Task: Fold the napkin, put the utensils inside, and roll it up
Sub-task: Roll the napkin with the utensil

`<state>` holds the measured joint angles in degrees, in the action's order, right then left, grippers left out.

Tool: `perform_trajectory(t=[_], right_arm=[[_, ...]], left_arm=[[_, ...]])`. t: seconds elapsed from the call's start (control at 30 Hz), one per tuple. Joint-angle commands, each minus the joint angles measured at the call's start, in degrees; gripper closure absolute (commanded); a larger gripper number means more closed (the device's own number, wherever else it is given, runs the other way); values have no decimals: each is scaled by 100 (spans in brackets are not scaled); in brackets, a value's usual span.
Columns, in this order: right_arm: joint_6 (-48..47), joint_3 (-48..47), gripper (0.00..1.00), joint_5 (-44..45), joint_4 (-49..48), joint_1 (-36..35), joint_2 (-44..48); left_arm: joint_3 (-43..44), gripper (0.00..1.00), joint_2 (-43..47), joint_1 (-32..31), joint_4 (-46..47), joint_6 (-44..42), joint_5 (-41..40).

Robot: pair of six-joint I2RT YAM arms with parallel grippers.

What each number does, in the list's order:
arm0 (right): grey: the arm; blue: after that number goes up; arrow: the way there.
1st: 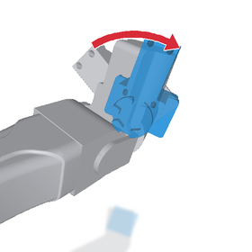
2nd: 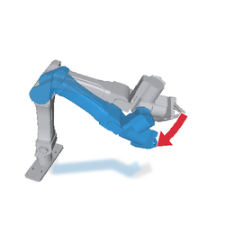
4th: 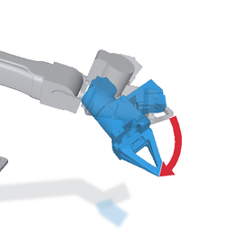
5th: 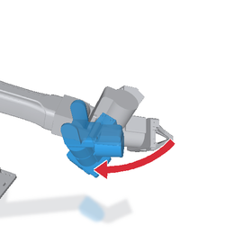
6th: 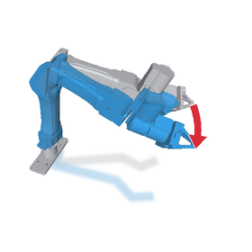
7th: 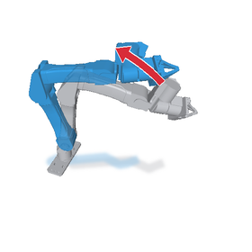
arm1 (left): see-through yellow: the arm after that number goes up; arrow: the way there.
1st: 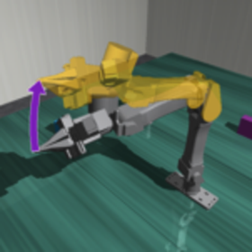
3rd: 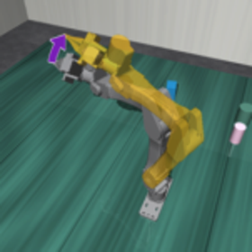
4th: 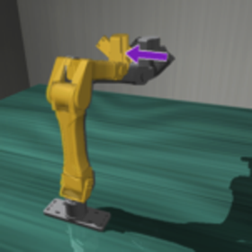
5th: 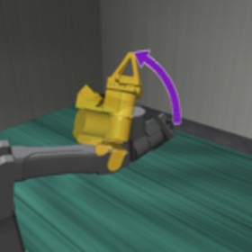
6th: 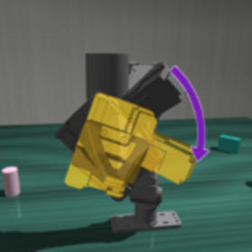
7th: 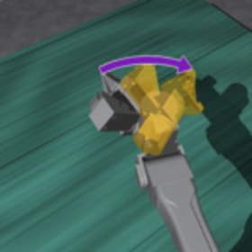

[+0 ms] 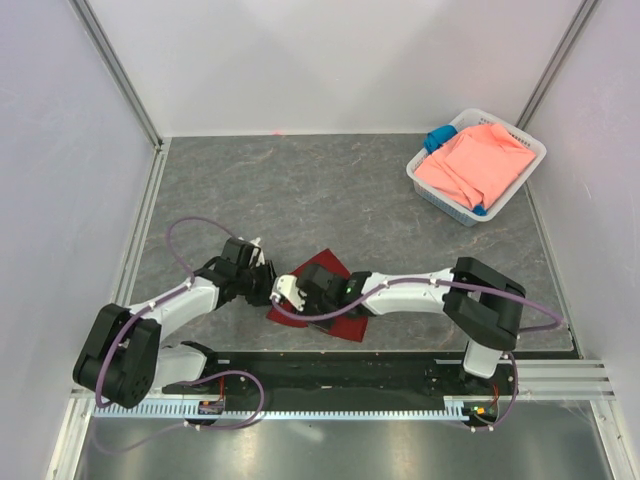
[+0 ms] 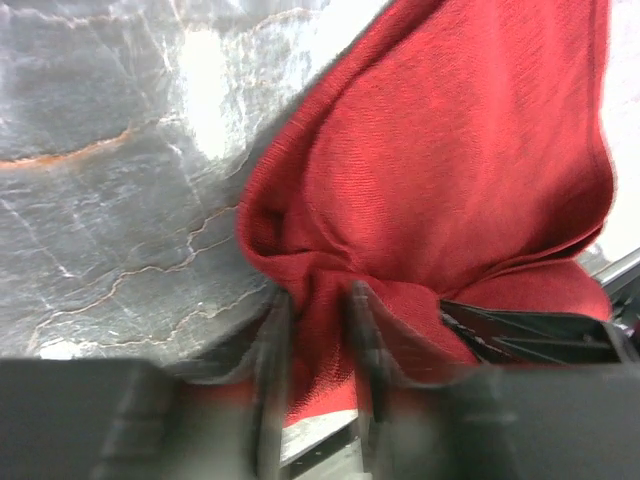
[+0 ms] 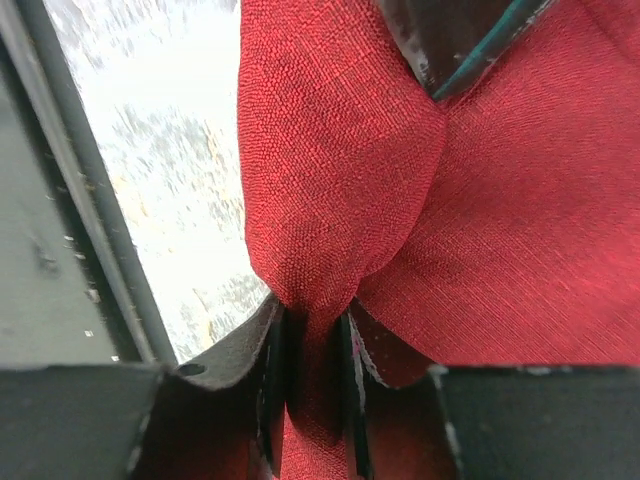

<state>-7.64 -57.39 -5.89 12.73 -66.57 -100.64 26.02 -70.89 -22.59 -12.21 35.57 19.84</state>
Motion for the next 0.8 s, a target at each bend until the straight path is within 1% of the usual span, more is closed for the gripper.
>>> perform_trajectory(t=[0.0, 0.03, 0.07, 0.1, 0.17, 0.2, 0.27, 0.3, 0.4, 0.47, 0.57, 0.67, 0.77], right_arm=[[333, -53, 74, -1861, 467, 547, -597], [429, -62, 75, -2046, 502, 618, -632], [465, -62, 75, -2404, 502, 758, -702], [509, -62, 76, -2539, 502, 811, -720], [658, -106, 76, -2811, 502, 986, -842], [685, -150, 76, -3186, 502, 1057, -895], [763, -211, 76, -3558, 485, 1215, -1062], [764, -273, 76, -3934, 493, 1268, -1115], [931, -387, 77, -4462, 485, 1427, -1335], [1027, -440, 77, -4622, 485, 1541, -1475], [1141, -528, 77, -5105, 476, 1742, -1695], [1212, -598, 77, -5492, 476, 1901, -1880], [1256, -695, 77, -5756, 476, 2042, -2038]], left_arm=[[526, 43, 154, -9, -333, -331, -225], [649, 39, 198, 0, -422, -358, -452], [693, 36, 233, 18, -501, -384, -541], [737, 31, 269, 44, -632, -419, -629], [712, 30, 365, 53, -686, -367, -814], [651, 28, 400, 62, -687, -349, -815], [571, 28, 550, 53, -695, -271, -920], [475, 27, 629, 53, -695, -244, -964], [317, 27, 971, 53, -669, -218, -1069], [246, 27, 1235, 44, -599, -182, -999], [88, 28, 1560, 44, -520, -156, -894], [-88, 29, 1692, 53, -476, -112, -762], [-237, 30, 1588, 35, -318, -59, -621]])
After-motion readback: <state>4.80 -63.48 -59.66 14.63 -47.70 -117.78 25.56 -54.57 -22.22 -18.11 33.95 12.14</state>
